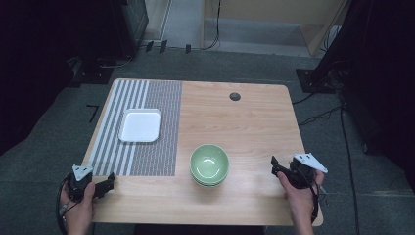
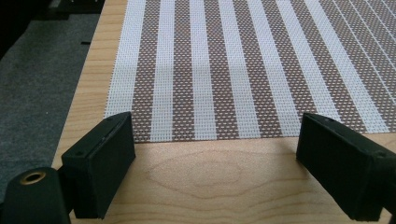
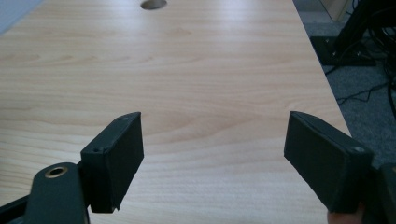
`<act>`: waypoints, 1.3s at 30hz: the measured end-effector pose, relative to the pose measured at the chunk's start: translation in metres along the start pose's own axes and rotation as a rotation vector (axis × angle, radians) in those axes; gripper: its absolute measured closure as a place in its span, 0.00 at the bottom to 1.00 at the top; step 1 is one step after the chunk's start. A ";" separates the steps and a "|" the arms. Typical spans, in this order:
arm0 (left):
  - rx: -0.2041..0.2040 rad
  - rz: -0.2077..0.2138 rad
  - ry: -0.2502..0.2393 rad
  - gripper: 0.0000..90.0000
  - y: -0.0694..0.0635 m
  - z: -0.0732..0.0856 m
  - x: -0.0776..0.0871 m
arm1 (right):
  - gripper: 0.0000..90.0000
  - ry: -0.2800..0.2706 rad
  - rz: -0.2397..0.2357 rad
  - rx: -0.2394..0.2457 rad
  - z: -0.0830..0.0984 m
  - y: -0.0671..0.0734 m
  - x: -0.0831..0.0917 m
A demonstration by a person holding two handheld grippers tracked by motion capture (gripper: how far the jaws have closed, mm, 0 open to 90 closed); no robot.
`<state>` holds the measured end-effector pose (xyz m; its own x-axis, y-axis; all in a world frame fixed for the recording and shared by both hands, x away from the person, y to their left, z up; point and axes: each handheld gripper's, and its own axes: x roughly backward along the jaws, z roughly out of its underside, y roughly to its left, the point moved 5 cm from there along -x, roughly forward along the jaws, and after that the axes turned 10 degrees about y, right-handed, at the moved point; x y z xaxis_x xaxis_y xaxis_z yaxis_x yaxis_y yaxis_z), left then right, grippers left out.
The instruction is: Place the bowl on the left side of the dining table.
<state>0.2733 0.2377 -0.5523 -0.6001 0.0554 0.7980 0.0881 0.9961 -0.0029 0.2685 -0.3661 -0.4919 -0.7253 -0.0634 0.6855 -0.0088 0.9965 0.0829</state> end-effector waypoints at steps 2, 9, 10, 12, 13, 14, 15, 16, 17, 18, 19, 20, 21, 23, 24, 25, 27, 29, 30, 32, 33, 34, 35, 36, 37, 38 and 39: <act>0.000 0.000 0.000 0.12 0.000 0.000 0.000 | 0.22 -0.007 -0.009 0.009 -0.005 0.004 0.004; 0.000 0.000 0.000 0.12 0.000 0.000 0.000 | 0.22 -0.024 -0.038 -0.005 -0.025 0.011 0.011; 0.000 0.000 0.000 0.12 0.000 0.000 0.000 | 0.22 -0.026 -0.037 0.000 -0.028 0.012 0.011; 0.000 0.000 0.000 0.12 0.000 0.000 0.000 | 0.22 -0.031 -0.034 0.006 -0.034 0.014 0.012; 0.000 0.000 0.000 0.12 0.000 0.000 0.000 | 0.22 -0.027 -0.023 0.008 -0.040 0.015 0.013; 0.000 0.000 0.000 0.12 0.000 0.000 0.000 | 0.22 -0.029 -0.024 0.001 -0.043 0.015 0.013; 0.000 0.000 0.000 0.12 0.000 0.000 0.000 | 0.22 -0.029 -0.024 0.001 -0.043 0.015 0.013; 0.000 0.000 0.000 0.12 0.000 0.000 0.000 | 0.22 -0.029 -0.024 -0.003 -0.048 0.016 0.012; 0.000 0.000 0.000 0.12 0.000 0.000 0.000 | 0.22 -0.029 -0.024 -0.003 -0.048 0.016 0.012; 0.000 0.000 0.000 0.12 0.000 0.000 0.000 | 0.22 -0.031 -0.023 0.002 -0.051 0.017 0.011; 0.000 0.000 0.000 0.12 0.000 0.000 0.000 | 0.22 -0.032 -0.019 0.011 -0.053 0.019 0.010; 0.000 0.000 0.000 0.12 0.000 0.000 0.000 | 0.21 -0.031 -0.010 0.026 -0.055 0.021 0.008; 0.004 -0.002 0.000 0.12 0.000 0.000 0.000 | 0.21 -0.027 -0.007 0.035 -0.055 0.022 0.006; 0.008 -0.005 0.000 0.12 0.000 -0.001 -0.001 | 0.21 -0.029 -0.016 0.037 -0.057 0.025 0.004; 0.010 -0.007 0.001 0.12 0.000 -0.001 -0.001 | 0.21 -0.030 -0.026 0.033 -0.057 0.027 0.003; 0.012 -0.008 0.000 0.12 0.000 -0.001 -0.001 | 0.21 -0.033 -0.032 0.033 -0.057 0.029 0.003; 0.013 -0.009 0.000 0.12 0.000 -0.001 -0.001 | 0.21 -0.034 -0.044 0.038 -0.057 0.033 0.002; 0.013 -0.009 0.000 0.12 0.000 -0.001 -0.001 | 0.20 -0.034 -0.054 0.043 -0.056 0.036 0.002; 0.010 -0.010 0.001 0.12 -0.001 -0.001 0.000 | 0.20 -0.034 -0.060 0.041 -0.056 0.037 0.002; 0.004 -0.041 -0.018 0.12 -0.001 -0.002 0.003 | 0.20 -0.029 -0.087 0.034 -0.054 0.042 0.001; 0.007 -0.049 -0.031 0.12 -0.001 -0.004 0.005 | 0.20 -0.029 -0.087 0.034 -0.054 0.042 0.001; 0.014 -0.044 -0.045 0.12 -0.002 -0.006 0.007 | 0.20 -0.027 -0.092 0.044 -0.053 0.046 0.000; 0.018 -0.038 -0.055 0.12 -0.003 -0.009 0.010 | 0.20 -0.027 -0.092 0.044 -0.053 0.046 0.000; 0.015 -0.040 -0.061 0.12 -0.004 -0.012 0.012 | 0.20 -0.025 -0.103 0.045 -0.052 0.050 0.000; 0.014 -0.036 -0.070 0.12 -0.006 -0.015 0.013 | 0.20 -0.025 -0.103 0.045 -0.052 0.050 0.000; 0.014 -0.027 -0.078 0.12 -0.009 -0.018 0.015 | 0.20 -0.026 -0.108 0.048 -0.052 0.052 -0.001; 0.013 -0.018 -0.087 0.12 -0.011 -0.021 0.017 | 0.20 -0.026 -0.111 0.050 -0.052 0.054 0.000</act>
<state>0.2785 0.2259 -0.5259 -0.6685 0.0424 0.7425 0.0662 0.9978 0.0026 0.3040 -0.3149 -0.4503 -0.7352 -0.1724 0.6555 -0.1238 0.9850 0.1202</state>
